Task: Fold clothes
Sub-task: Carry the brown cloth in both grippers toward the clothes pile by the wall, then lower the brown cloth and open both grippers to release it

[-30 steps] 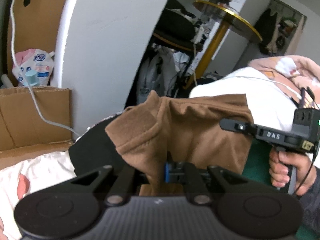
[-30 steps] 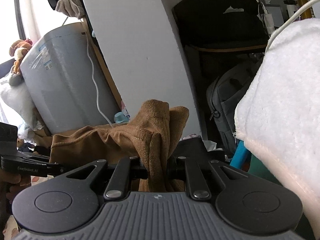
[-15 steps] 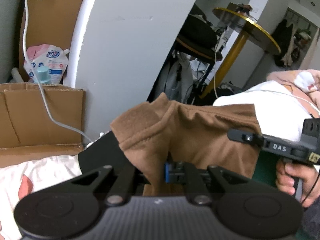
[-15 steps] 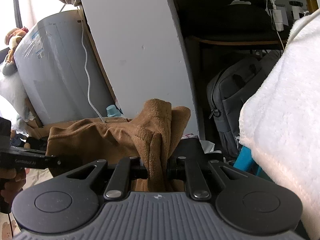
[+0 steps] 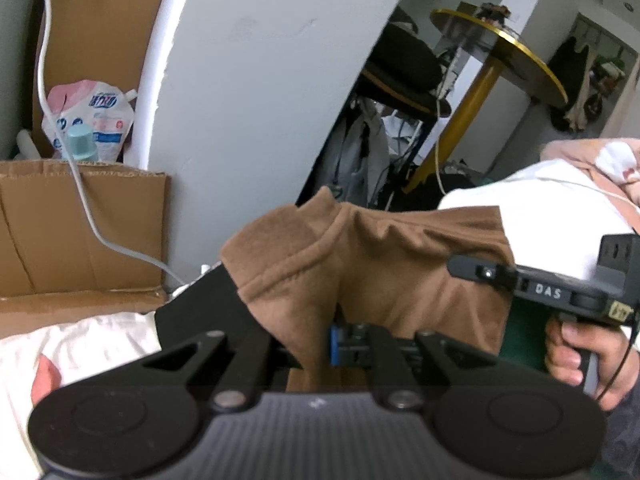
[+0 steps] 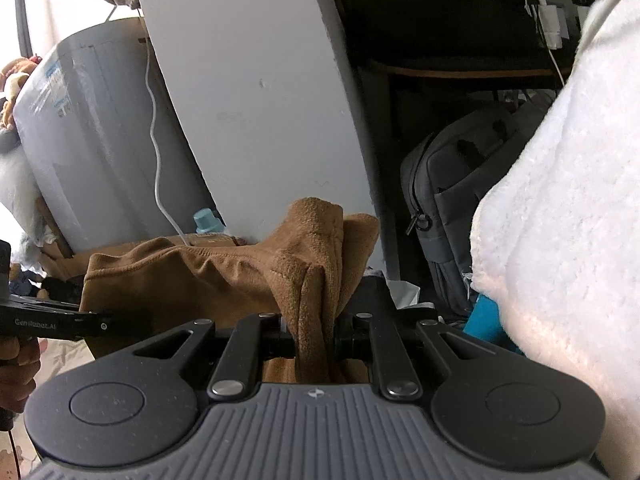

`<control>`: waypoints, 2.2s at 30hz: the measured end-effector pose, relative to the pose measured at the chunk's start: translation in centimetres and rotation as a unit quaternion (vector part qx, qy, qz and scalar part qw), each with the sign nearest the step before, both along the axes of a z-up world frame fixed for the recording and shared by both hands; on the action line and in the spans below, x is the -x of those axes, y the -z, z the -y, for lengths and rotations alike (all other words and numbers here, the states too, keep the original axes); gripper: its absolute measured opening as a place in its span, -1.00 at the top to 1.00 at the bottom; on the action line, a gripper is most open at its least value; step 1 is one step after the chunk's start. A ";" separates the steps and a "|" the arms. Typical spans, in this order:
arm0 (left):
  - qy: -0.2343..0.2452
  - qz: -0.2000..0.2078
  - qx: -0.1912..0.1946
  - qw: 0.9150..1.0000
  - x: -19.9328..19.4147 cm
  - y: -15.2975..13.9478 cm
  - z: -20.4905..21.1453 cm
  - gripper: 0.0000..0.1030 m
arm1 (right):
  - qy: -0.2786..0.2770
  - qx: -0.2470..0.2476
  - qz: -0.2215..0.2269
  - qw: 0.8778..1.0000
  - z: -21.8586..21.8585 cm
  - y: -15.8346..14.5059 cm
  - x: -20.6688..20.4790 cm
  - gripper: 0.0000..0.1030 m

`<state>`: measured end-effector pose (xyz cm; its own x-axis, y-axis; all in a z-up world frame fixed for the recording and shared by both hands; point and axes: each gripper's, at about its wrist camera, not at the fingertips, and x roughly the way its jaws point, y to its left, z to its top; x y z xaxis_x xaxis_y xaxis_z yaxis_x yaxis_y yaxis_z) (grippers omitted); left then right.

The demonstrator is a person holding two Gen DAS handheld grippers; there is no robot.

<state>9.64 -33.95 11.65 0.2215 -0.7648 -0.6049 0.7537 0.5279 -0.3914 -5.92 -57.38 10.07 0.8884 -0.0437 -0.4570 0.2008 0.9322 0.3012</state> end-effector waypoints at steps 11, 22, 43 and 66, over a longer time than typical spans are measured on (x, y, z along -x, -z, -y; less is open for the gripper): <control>-0.013 -0.007 0.022 1.000 -2.5 2.3 0.8 0.82 | 0.004 0.004 -0.014 1.000 0.9 1.9 -3.0 0.69; -0.035 -0.020 0.051 0.998 -5.1 5.6 1.7 0.82 | 0.011 0.006 -0.032 0.999 2.4 4.5 -5.0 0.69; -0.062 -0.052 0.035 0.996 -7.6 9.8 1.7 0.50 | 0.053 0.018 -0.088 0.995 3.7 6.5 -6.9 0.31; -0.102 -0.045 0.078 0.991 -10.3 11.8 1.9 0.73 | 0.047 0.117 -0.107 0.986 3.0 8.9 -10.0 0.81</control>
